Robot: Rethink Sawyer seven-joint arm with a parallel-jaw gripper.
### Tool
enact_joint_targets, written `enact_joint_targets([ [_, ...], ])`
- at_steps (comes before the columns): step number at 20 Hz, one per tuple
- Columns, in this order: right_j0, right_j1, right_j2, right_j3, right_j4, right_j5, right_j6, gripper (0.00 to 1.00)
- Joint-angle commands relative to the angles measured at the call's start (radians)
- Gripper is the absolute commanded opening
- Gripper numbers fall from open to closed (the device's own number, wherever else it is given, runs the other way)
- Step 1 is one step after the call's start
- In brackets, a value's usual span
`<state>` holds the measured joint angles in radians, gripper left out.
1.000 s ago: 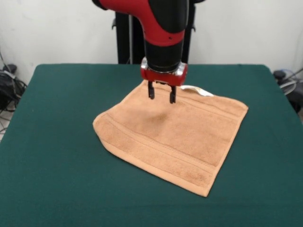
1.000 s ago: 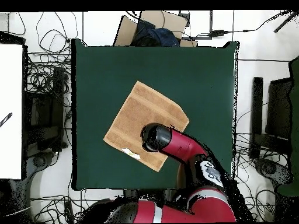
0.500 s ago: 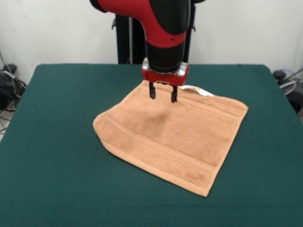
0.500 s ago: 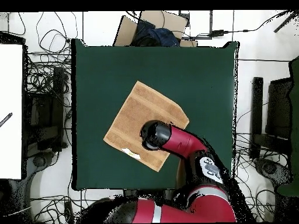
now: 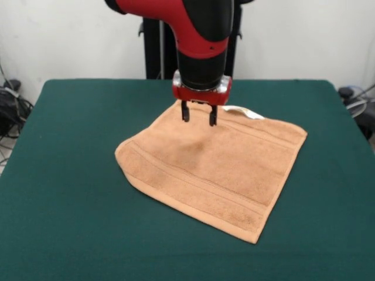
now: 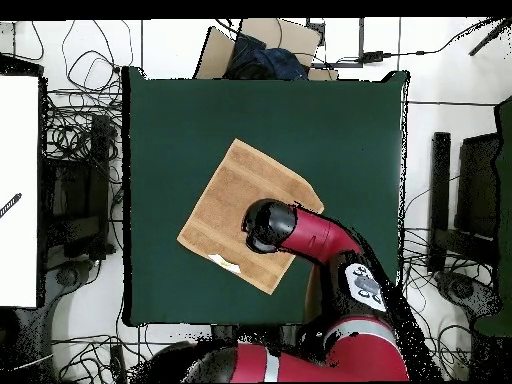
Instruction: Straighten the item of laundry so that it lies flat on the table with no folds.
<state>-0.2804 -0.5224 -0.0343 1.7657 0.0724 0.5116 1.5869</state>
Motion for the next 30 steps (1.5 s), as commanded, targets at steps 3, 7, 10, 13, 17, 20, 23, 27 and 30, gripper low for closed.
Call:
enact_joint_targets([
  [3, -0.045, -0.006, 0.134, -0.087, -0.062, 0.113, -0.046, 1.0],
  [7, -0.048, -0.008, 0.139, -0.09, -0.071, 0.119, -0.039, 1.0],
  [10, -0.06, -0.007, 0.147, -0.098, -0.08, 0.132, -0.045, 1.0],
  [13, -0.071, -0.004, 0.159, -0.102, -0.084, 0.138, -0.046, 1.0],
  [17, -0.088, -0.007, 0.177, -0.083, -0.087, 0.125, -0.046, 1.0],
  [20, -0.102, -0.008, 0.191, -0.067, -0.087, 0.11, -0.045, 1.0],
  [23, -0.108, 0.005, 0.197, -0.083, -0.092, 0.119, -0.047, 1.0],
  [27, -0.108, 0.006, 0.192, -0.104, -0.105, 0.149, -0.053, 1.0],
  [30, -0.107, 0.006, 0.19, -0.126, -0.126, 0.176, -0.073, 1.0],
])
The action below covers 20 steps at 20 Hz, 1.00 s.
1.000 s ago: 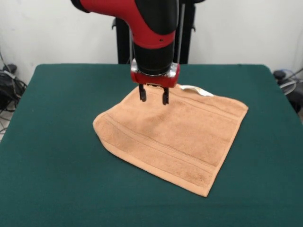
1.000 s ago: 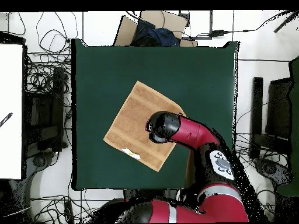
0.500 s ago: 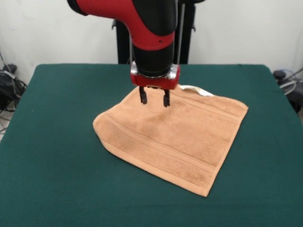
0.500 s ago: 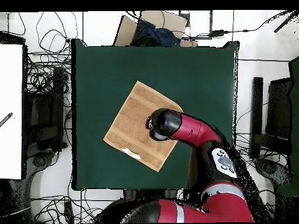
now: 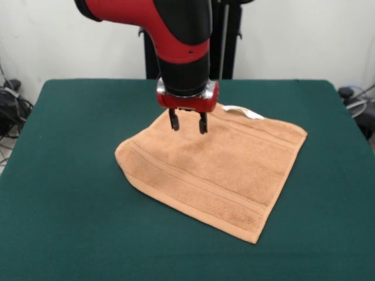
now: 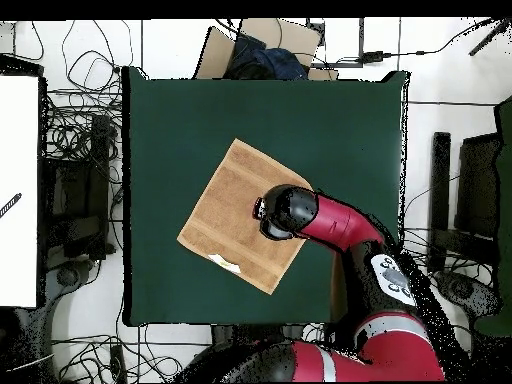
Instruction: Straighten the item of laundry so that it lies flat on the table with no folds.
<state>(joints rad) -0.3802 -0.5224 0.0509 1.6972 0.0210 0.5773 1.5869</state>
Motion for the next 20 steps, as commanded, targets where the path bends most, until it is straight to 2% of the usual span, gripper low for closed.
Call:
enact_joint_targets([
  [1, -0.011, 0.006, 0.106, -0.059, -0.078, 0.113, -0.076, 1.0],
  [11, -0.031, 0.008, 0.13, -0.053, -0.094, 0.1, -0.063, 1.0],
  [20, -0.043, 0.01, 0.147, -0.092, -0.111, 0.152, -0.106, 1.0],
])
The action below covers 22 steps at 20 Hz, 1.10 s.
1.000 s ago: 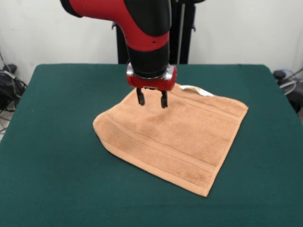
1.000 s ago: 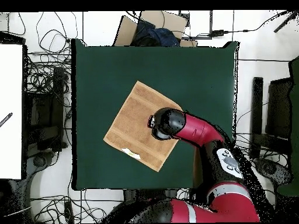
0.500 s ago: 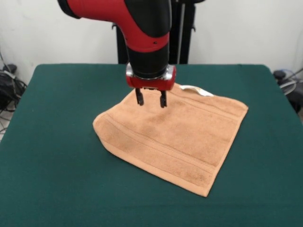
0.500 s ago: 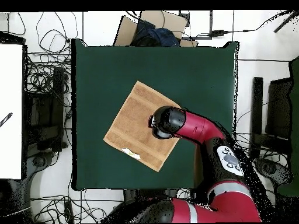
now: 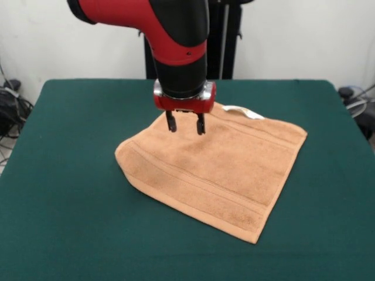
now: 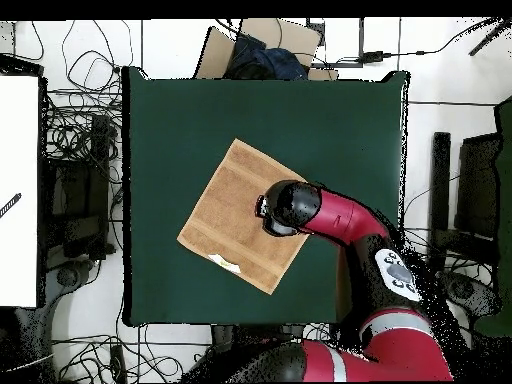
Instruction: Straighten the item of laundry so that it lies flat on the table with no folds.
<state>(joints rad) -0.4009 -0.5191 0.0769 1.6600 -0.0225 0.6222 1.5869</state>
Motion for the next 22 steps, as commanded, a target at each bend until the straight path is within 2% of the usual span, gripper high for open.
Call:
enact_joint_targets([
  [1, -0.026, 0.006, 0.125, -0.056, -0.07, 0.112, -0.109, 1.0],
  [15, -0.085, 0.002, 0.161, -0.069, -0.109, 0.14, -0.125, 1.0],
  [22, -0.102, -0.028, 0.165, -0.029, -0.12, 0.131, -0.093, 1.0],
])
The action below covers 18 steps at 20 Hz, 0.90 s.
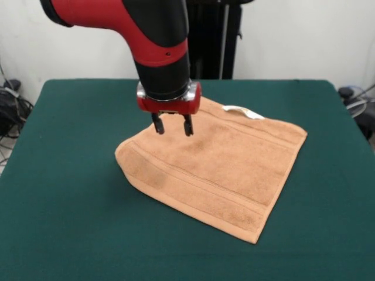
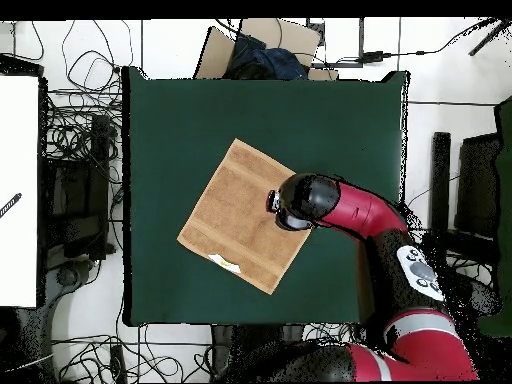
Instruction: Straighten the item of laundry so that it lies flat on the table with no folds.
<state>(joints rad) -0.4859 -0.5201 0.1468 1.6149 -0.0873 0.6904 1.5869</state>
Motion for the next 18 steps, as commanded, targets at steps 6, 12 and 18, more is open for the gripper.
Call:
enact_joint_targets([
  [6, -0.032, -0.029, 0.102, 0.016, -0.063, 0.074, -0.091, 1.0],
  [12, -0.037, -0.034, 0.101, 0.006, -0.075, 0.086, -0.108, 1.0],
  [18, -0.048, -0.027, 0.105, -0.003, -0.073, 0.096, -0.117, 1.0],
])
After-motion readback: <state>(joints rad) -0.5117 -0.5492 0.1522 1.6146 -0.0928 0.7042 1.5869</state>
